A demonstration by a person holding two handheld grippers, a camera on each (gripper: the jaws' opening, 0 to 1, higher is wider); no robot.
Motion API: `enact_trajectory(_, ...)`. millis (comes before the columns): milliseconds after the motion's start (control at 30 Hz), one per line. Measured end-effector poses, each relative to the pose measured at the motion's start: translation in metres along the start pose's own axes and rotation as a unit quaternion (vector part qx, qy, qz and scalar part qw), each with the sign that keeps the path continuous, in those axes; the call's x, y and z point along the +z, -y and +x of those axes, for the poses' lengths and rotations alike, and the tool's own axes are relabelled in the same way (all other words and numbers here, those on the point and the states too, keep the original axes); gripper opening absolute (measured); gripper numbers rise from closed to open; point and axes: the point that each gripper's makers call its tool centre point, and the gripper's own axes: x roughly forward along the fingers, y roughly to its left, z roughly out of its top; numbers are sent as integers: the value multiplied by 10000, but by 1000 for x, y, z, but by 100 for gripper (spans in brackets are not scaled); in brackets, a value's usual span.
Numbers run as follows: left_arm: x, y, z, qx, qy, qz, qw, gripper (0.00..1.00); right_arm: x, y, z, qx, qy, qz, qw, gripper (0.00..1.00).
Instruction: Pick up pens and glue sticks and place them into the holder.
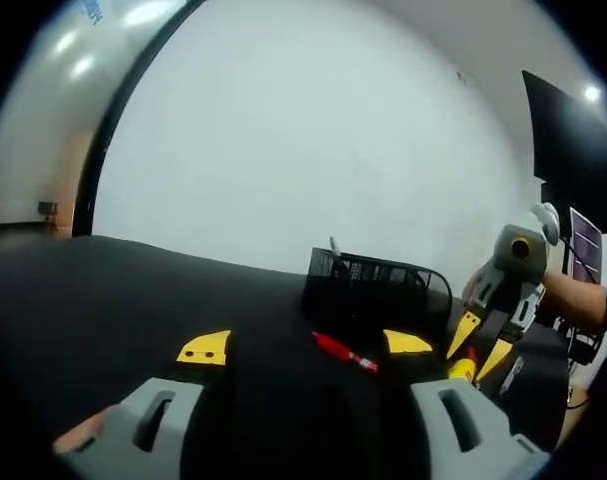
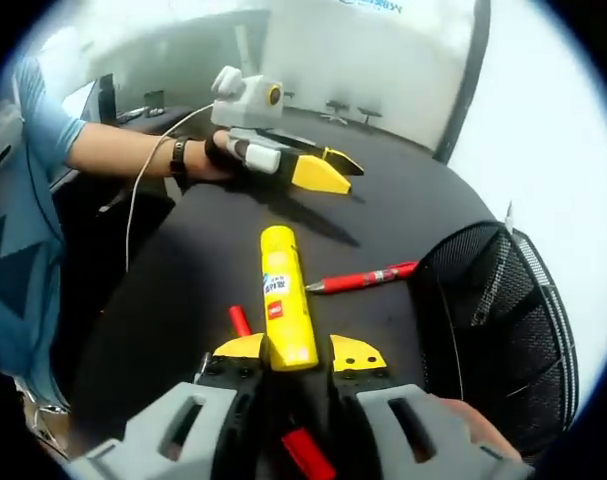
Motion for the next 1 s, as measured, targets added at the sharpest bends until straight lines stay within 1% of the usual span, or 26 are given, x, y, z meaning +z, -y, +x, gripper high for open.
enact_trajectory(167, -1, 1, -1, 8, -11, 7, 10000, 56, -5, -1, 5, 66, -86, 8, 9999, 20)
enact_trajectory(400, -2, 1, -2, 16, -29, 16, 10000, 55, -6, -1, 9, 210, 22, 92, 9997, 19)
enact_trajectory(567, -2, 2, -2, 15, -30, 18, 10000, 55, -4, -2, 7, 166, 63, 43, 9998, 18)
enact_trajectory(633, -2, 2, -3, 16, -28, 16, 10000, 55, 0, -2, 4, 164, 164, 106, 9997, 18)
enact_trajectory(700, -2, 2, -3, 19, -30, 18, 10000, 55, 7, 0, -2, 173, 388, 285, 9987, 18)
enact_trajectory(833, -2, 2, -3, 21, -31, 19, 10000, 55, 14, 5, -13, 53, 547, 311, 9980, 18)
enact_trajectory(1000, -2, 2, -3, 28, -24, 15, 10000, 55, 28, 10, -26, -115, 769, 319, 9965, 17)
